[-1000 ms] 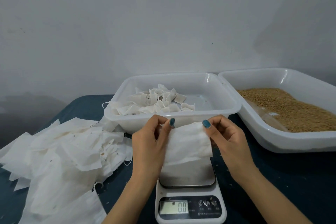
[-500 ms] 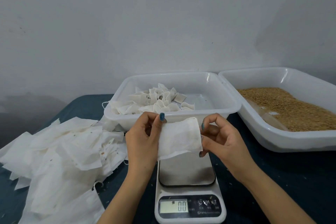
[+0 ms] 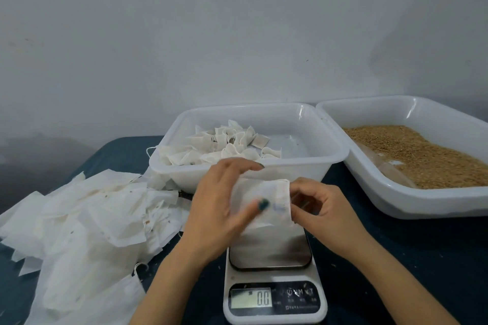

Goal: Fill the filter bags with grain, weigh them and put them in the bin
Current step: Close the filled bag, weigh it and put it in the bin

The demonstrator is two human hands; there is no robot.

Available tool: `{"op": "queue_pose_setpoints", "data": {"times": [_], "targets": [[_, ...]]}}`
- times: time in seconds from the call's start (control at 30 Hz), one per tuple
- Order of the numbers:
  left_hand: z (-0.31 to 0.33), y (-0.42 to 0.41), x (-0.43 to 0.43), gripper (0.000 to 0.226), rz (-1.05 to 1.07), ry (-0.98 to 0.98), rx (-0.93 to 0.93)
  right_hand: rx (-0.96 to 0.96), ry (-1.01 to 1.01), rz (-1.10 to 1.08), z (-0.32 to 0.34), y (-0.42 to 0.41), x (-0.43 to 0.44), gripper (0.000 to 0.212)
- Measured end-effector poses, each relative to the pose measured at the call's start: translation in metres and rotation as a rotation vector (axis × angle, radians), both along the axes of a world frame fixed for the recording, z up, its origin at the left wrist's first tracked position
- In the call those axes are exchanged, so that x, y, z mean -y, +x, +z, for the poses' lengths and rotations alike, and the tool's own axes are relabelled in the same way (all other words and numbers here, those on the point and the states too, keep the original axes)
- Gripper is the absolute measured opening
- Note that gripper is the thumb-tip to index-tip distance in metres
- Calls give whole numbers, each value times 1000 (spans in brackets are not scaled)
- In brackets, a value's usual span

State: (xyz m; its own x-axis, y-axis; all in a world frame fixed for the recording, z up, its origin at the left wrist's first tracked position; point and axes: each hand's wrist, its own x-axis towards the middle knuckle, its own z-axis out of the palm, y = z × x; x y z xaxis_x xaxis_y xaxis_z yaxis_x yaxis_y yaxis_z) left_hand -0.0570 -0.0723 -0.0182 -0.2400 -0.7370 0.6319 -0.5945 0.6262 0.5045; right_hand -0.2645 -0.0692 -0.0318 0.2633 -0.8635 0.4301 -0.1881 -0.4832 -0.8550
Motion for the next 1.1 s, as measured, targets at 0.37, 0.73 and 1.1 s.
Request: {"op": "queue_pose_setpoints", "data": {"times": [0.37,0.73,1.1], "targets": [[-7,-5,-5,45,45,-100,425,-205,-208,-77,0,4,-4,6],[-5,-3,-8,36,90,-16,399,-227,-340,-102,0,3,-5,16],[-8,2,-7,25,133,176,245,-346,-278,-700,22,-51,33,16]]}}
